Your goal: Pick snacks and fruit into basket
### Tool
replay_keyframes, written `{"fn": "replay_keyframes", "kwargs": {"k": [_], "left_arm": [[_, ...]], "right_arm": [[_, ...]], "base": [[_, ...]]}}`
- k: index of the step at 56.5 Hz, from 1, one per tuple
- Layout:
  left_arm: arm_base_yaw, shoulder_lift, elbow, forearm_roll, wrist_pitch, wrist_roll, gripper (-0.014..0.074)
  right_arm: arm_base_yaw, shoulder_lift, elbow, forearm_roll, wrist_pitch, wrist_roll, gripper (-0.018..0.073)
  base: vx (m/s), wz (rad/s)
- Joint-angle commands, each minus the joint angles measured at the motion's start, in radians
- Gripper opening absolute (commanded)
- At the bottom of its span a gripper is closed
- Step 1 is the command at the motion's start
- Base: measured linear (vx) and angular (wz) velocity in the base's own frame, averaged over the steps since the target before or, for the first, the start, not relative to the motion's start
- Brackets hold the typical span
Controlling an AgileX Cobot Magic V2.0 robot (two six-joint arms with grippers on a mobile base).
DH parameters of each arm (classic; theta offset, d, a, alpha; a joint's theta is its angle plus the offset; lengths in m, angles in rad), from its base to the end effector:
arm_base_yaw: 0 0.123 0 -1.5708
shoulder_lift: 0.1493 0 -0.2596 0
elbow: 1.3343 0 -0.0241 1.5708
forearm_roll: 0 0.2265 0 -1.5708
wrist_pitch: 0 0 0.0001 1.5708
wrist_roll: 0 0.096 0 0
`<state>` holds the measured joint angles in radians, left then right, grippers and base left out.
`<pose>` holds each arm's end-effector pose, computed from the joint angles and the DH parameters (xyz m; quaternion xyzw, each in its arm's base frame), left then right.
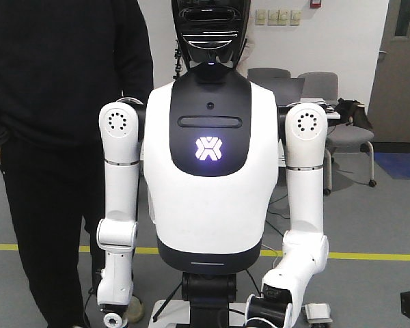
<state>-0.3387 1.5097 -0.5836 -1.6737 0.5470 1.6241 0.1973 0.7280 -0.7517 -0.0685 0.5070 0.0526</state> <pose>0.2200 -0.1302 0.1717 0.2232 0.8660 -0.3176 0.3151 0.1428 0.0253 0.3346 -0.0758 0.8286 0.0388 0.5533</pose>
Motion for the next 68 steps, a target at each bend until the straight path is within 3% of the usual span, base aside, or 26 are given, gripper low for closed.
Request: {"fn": "replay_keyframes", "kwargs": {"k": [1,10,23,36,68], "left_arm": [[0.045,-0.129,-0.024,-0.036,0.0,0.001,0.0552],[0.135,-0.364,-0.024,-0.019,-0.202,-0.003,0.0552],[0.15,-0.597,-0.024,0.006,-0.422,-0.005,0.0552],[0.15,-0.688,-0.023,0.005,-0.438,0.006,0.0552],[0.149,-0.685,-0.023,0.005,-0.433,0.005,0.0552]], "right_arm": [[-0.006,-0.003,-0.03,-0.009,-0.081,-0.012,0.0561],[-0.006,-0.003,-0.03,-0.009,-0.081,-0.012,0.0561],[-0.006,-0.003,-0.03,-0.006,-0.077,-0.012,0.0561],[-0.006,-0.003,-0.03,-0.006,-0.076,-0.012,0.0561],[-0.006,-0.003,-0.03,-0.006,-0.076,-0.012,0.0561]], "base": [[0.0,0.0],[0.0,0.0],[0.0,0.0],[0.0,0.0],[0.0,0.0]]}}
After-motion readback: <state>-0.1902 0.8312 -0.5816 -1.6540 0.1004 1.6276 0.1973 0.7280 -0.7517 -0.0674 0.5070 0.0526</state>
